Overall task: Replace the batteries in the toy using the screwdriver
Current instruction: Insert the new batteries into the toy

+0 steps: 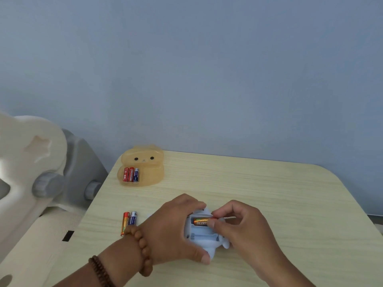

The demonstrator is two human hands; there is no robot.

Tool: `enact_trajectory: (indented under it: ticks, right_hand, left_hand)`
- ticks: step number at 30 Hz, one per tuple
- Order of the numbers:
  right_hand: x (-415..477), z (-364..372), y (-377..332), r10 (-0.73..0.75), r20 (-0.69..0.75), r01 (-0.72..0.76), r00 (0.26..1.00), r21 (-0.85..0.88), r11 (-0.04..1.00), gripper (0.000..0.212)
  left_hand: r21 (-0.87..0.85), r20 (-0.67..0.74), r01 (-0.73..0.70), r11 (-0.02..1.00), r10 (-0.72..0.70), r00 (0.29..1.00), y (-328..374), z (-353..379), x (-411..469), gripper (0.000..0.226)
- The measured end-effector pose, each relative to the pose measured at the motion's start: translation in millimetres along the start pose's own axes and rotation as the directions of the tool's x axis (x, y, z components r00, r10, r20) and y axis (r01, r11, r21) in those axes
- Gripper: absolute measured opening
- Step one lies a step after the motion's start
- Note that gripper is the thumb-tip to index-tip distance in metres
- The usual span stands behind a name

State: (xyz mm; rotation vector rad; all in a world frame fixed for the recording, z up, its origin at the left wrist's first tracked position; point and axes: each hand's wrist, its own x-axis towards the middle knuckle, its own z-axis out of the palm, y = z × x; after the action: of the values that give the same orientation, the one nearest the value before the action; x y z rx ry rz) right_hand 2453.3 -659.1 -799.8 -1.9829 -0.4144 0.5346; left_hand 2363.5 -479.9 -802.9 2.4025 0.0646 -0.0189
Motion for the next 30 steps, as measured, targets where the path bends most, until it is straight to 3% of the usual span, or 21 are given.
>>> enact_trajectory:
  ticks: [5, 9, 17, 23, 26, 30]
  right_hand:
    - [-3, 0, -8, -0.087, -0.048, 0.085, 0.995, -0.050, 0.995, 0.013]
    - [-3, -2, -15, -0.109, -0.003, 0.108, 0.994, -0.087, 0.990, 0.012]
    - [0, 7, -16, -0.149, -0.039, 0.132, 0.988, -0.290, 0.948, 0.017]
    - [-1, 0, -14, -0.089, -0.006, 0.087, 0.996, -0.170, 0.982, 0.014]
    - [2, -6, -13, 0.037, -0.019, -0.037, 0.999, -0.009, 0.999, 0.013]
    - [4, -4, -11, 0.146, 0.029, -0.147, 0.989, 0.039, 0.988, 0.008]
  left_hand:
    - [0.001, -0.052, -0.027, 1.000, 0.027, 0.998, -3, 8, -1, 0.094]
    - [-0.030, -0.074, -0.070, 0.997, 0.068, 0.995, -4, 12, 0, 0.090]
    - [-0.020, -0.065, -0.088, 0.996, 0.086, 0.994, -2, 14, 0, 0.087]
    - [-0.001, -0.065, -0.094, 0.996, 0.094, 0.993, -3, 13, 0, 0.086]
    - [0.006, -0.070, -0.101, 0.995, 0.101, 0.992, -4, 12, 1, 0.086]
    - [0.017, -0.062, -0.105, 0.994, 0.106, 0.992, -2, 15, 3, 0.090]
